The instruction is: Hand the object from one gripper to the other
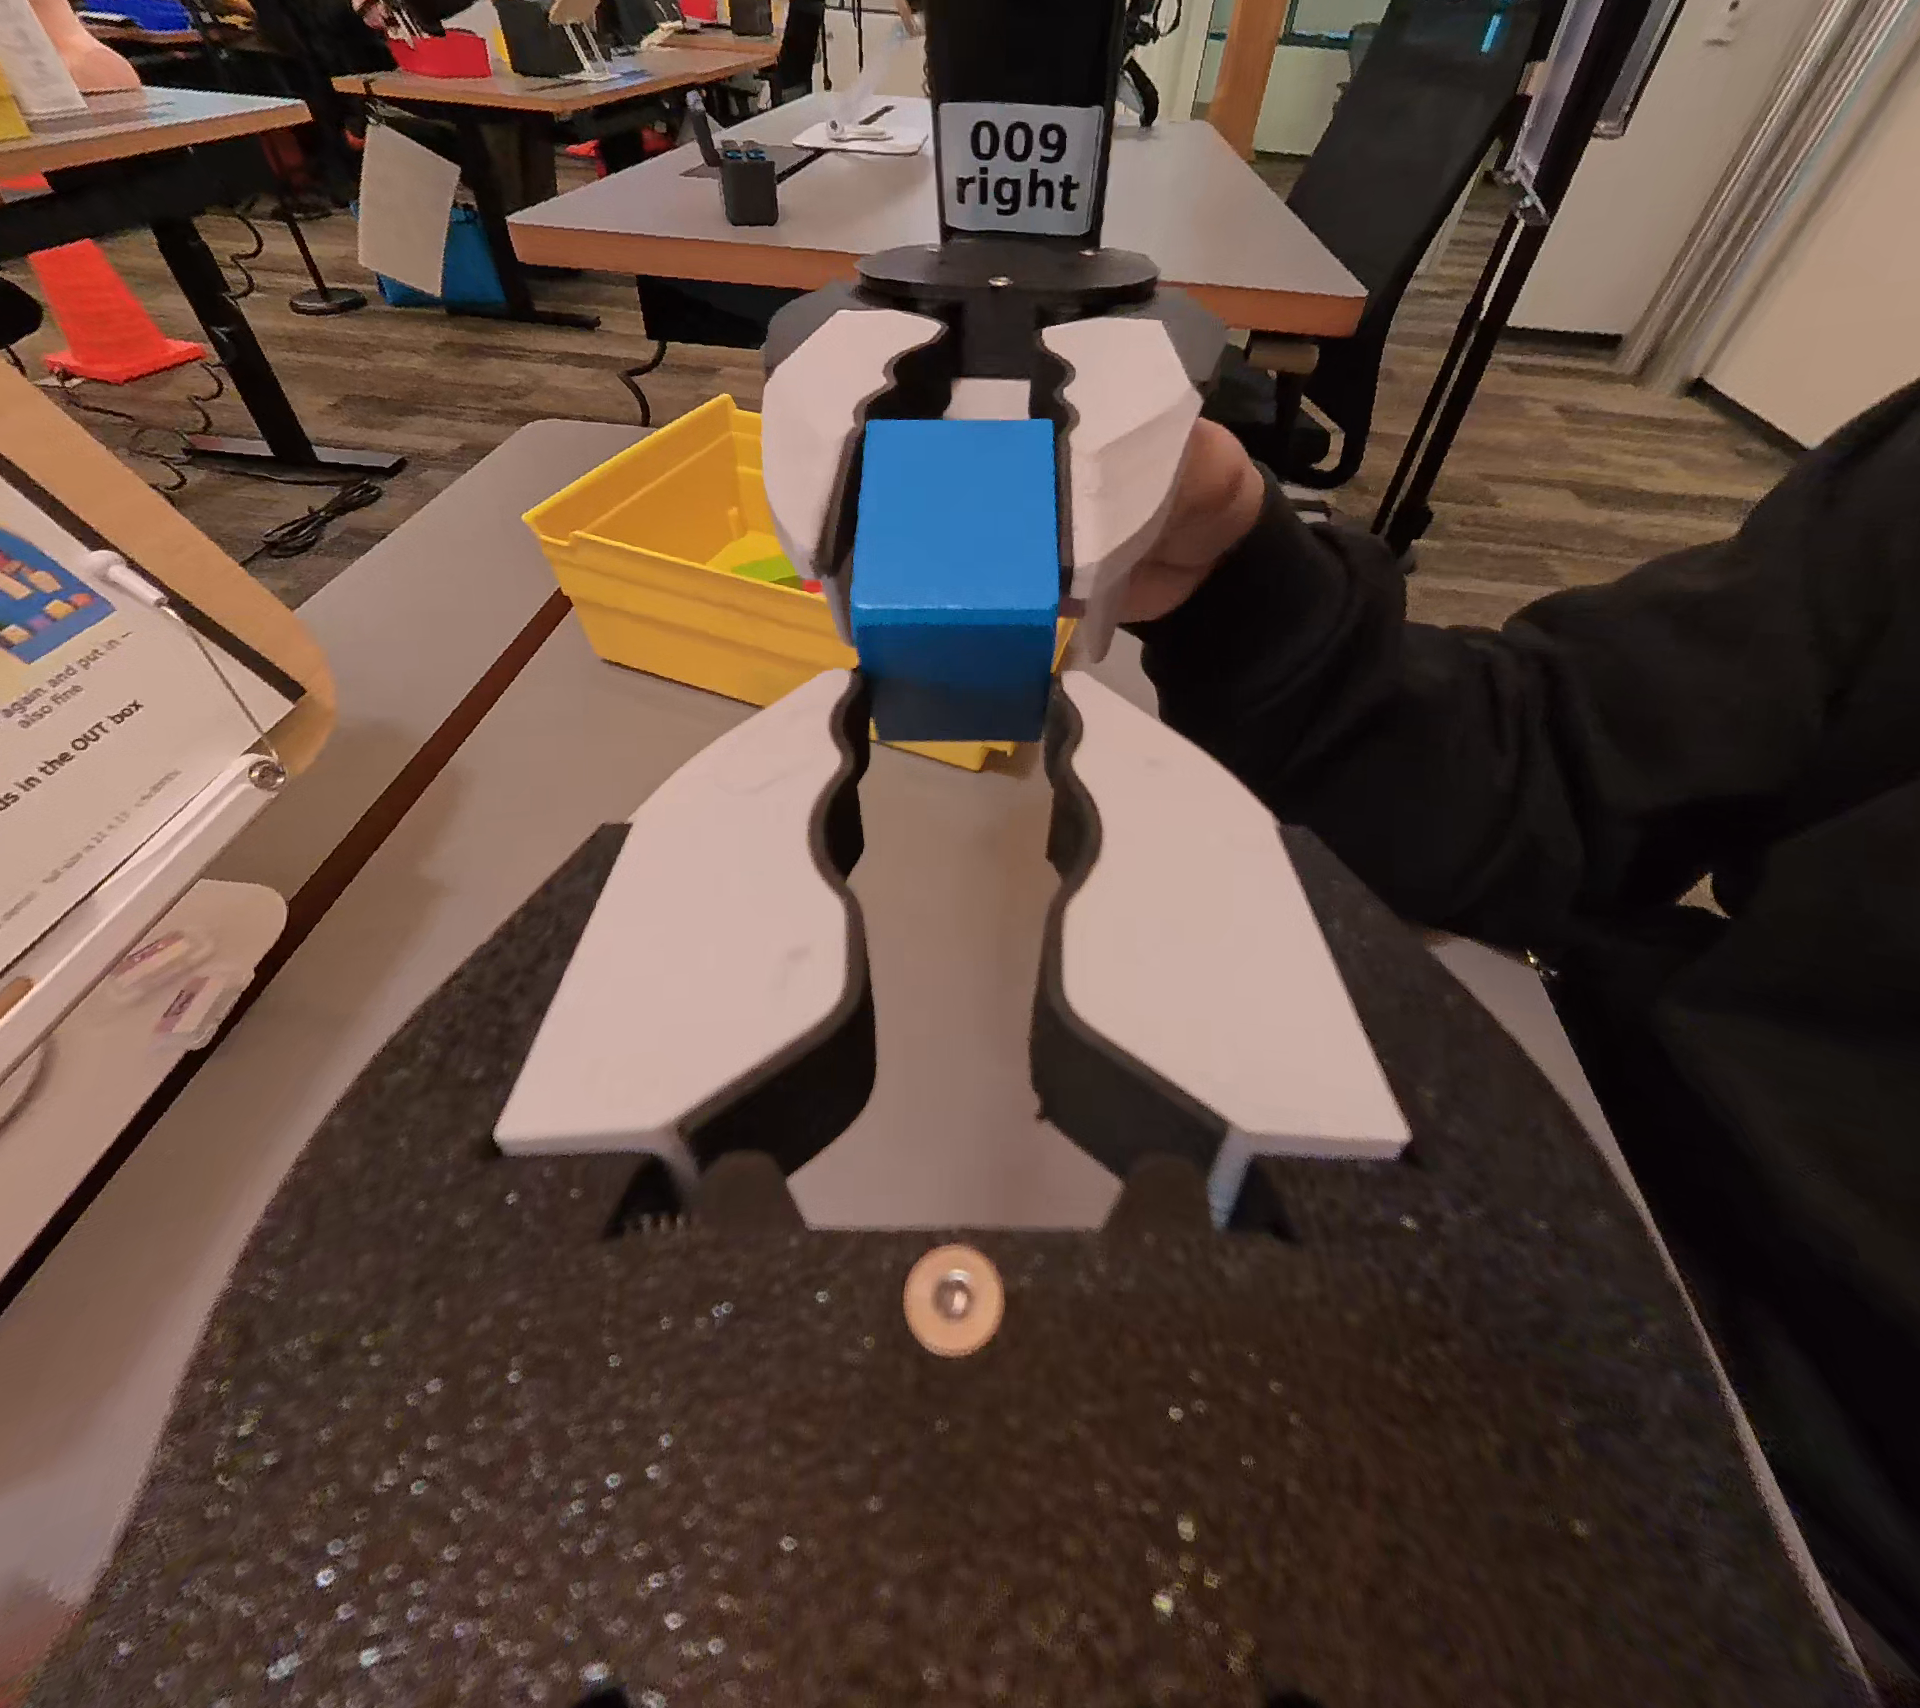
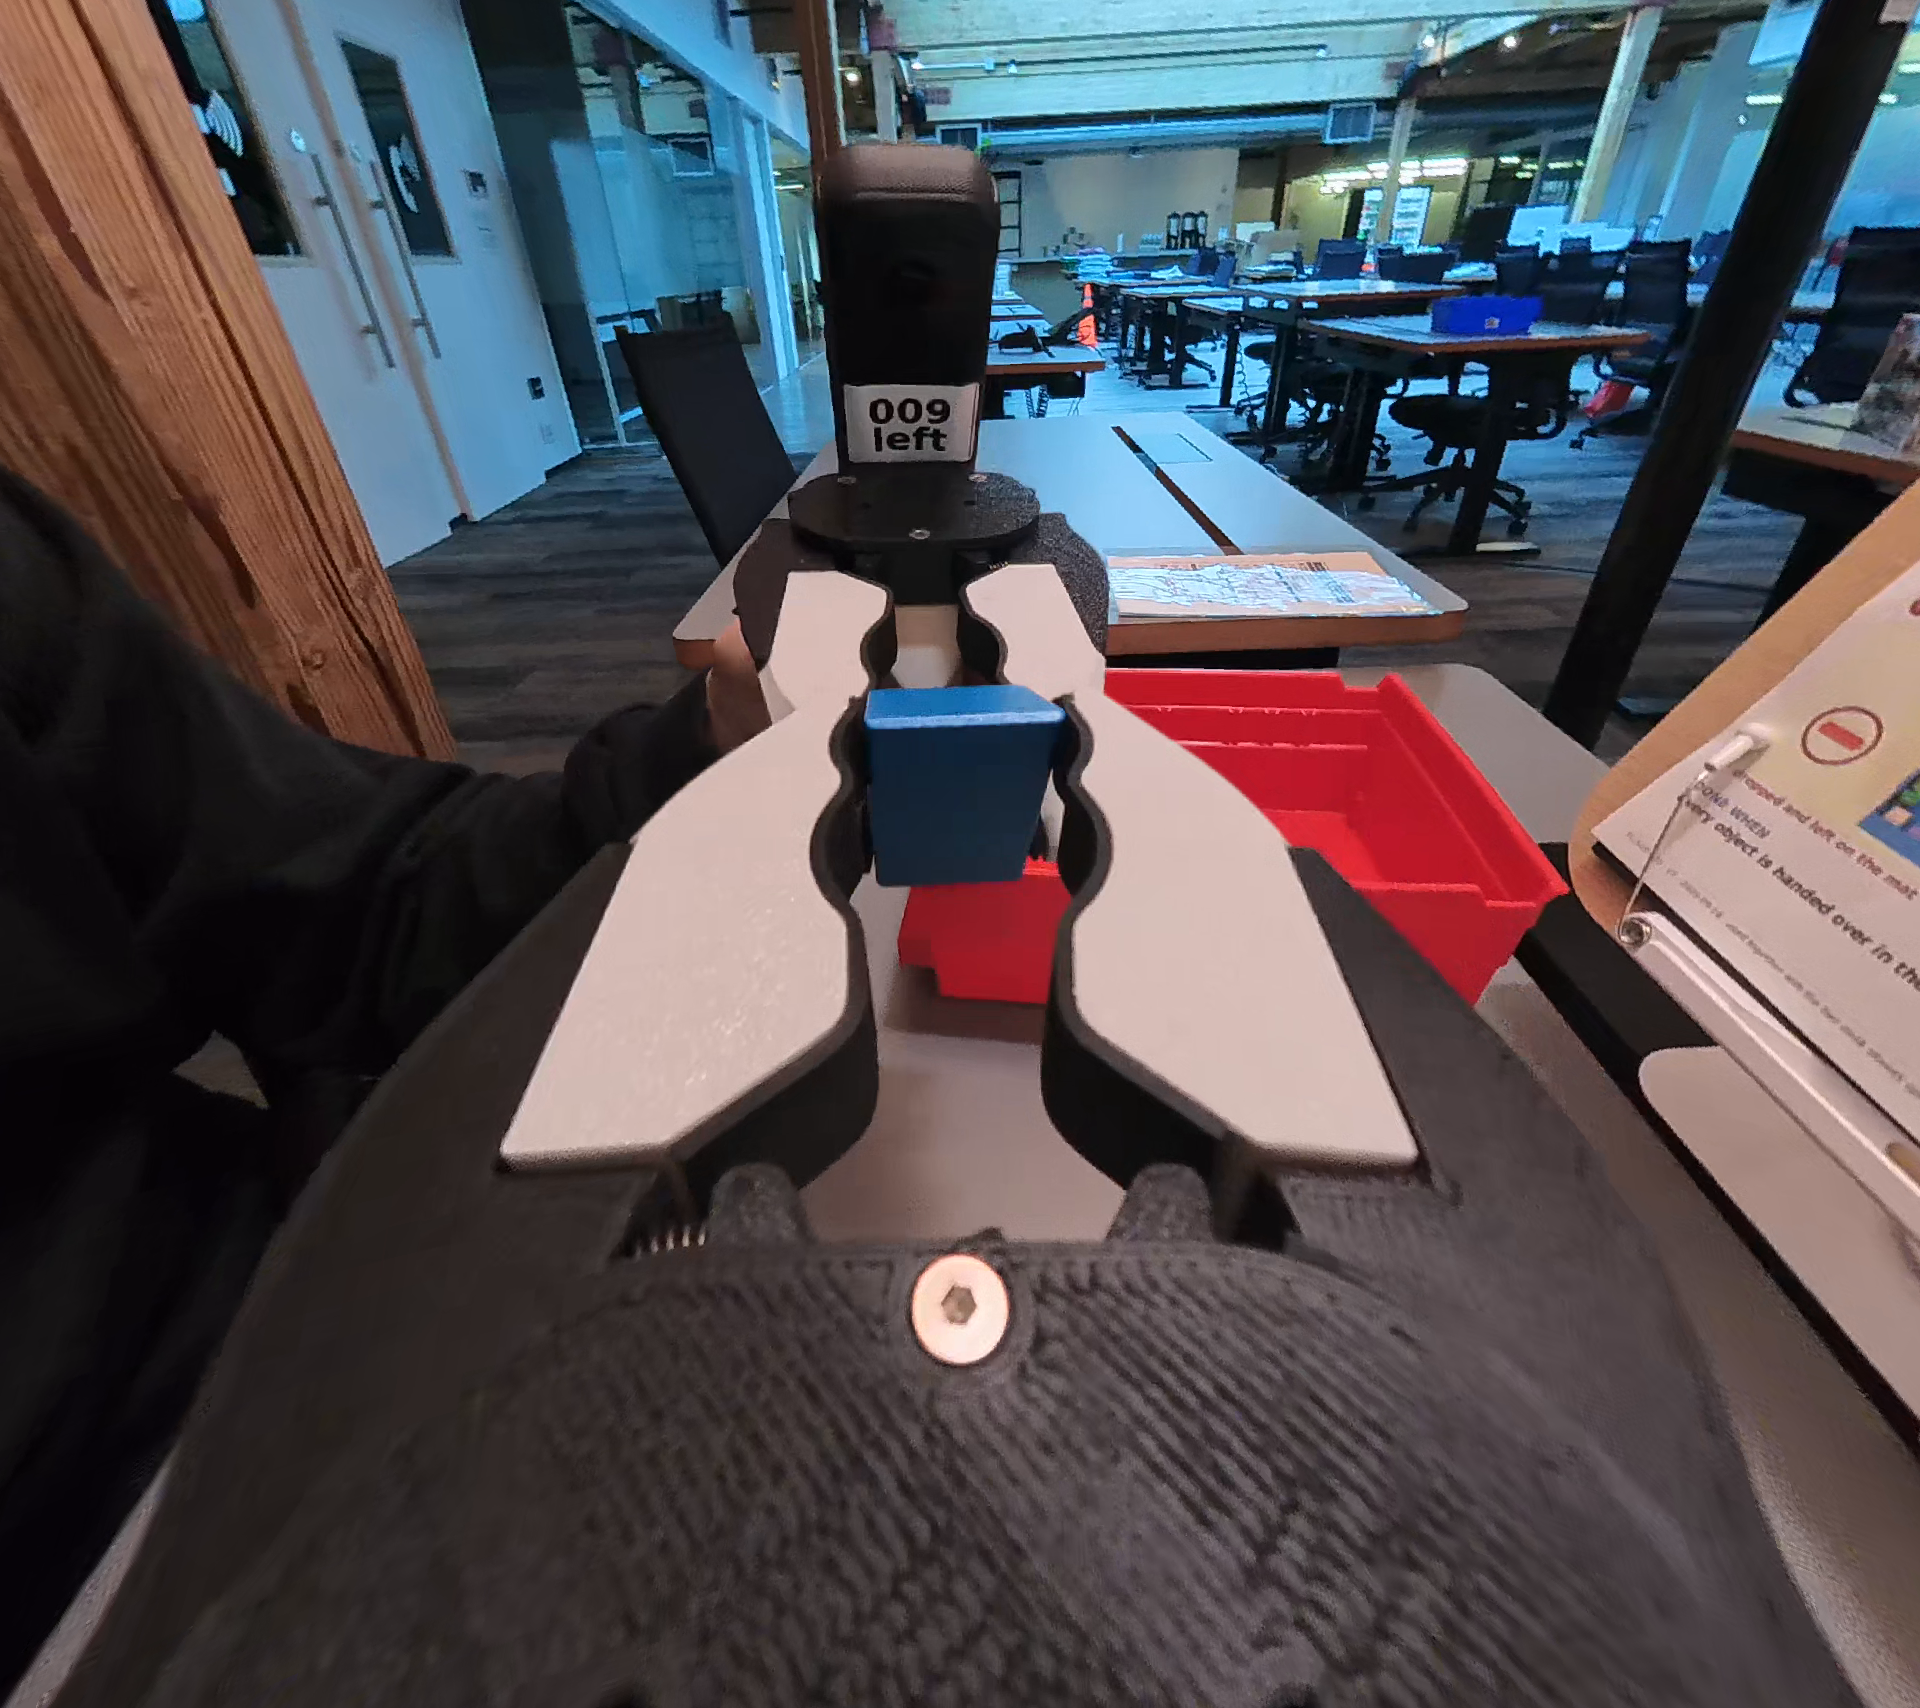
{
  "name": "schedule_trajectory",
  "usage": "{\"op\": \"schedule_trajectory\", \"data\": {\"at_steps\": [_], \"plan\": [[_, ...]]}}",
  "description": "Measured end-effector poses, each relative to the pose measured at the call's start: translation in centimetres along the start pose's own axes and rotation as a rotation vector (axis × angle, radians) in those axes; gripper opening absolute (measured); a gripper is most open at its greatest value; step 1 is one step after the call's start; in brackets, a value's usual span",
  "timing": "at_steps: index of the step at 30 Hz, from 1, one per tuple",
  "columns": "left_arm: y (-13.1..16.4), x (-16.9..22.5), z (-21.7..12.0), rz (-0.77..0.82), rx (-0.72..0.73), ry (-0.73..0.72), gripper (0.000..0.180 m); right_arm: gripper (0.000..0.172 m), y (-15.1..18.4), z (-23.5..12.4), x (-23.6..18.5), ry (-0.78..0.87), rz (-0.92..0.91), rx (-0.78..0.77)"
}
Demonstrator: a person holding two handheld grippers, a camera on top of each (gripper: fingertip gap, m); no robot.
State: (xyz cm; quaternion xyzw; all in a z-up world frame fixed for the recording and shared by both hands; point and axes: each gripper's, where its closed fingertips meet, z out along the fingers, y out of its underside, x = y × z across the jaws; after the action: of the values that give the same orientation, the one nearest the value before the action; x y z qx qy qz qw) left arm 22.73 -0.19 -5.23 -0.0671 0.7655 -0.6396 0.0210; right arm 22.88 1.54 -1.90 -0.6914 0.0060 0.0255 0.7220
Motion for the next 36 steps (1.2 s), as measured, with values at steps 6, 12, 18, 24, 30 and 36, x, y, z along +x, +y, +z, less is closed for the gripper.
{"op": "schedule_trajectory", "data": {"at_steps": [6,12,18,24,30,36], "plan": [[-0.3,-1.4,0.0,-0.079,0.05,-0.067,0.043,0.035,-0.2,-1.9,2.2,0.162,0.003,-0.023],[0.5,-2.7,-0.8,-0.073,-0.001,-0.172,0.049,0.035,1.3,-14.1,9.0,0.742,0.006,-0.185],[1.2,-3.7,-0.7,-0.148,0.012,-0.175,0.049,0.035,7.9,-31.1,11.9,1.302,0.188,-0.437],[2.2,-3.9,0.5,-0.181,-0.013,-0.148,0.046,0.035,13.8,-38.8,10.7,1.514,0.316,-0.757],[3.2,-3.8,1.8,-0.196,-0.051,-0.124,0.046,0.035,15.9,-39.7,11.1,1.502,0.315,-0.862],[3.4,-3.8,2.0,-0.187,-0.064,-0.127,0.046,0.036,15.7,-39.7,11.2,1.525,0.338,-0.819]]}}
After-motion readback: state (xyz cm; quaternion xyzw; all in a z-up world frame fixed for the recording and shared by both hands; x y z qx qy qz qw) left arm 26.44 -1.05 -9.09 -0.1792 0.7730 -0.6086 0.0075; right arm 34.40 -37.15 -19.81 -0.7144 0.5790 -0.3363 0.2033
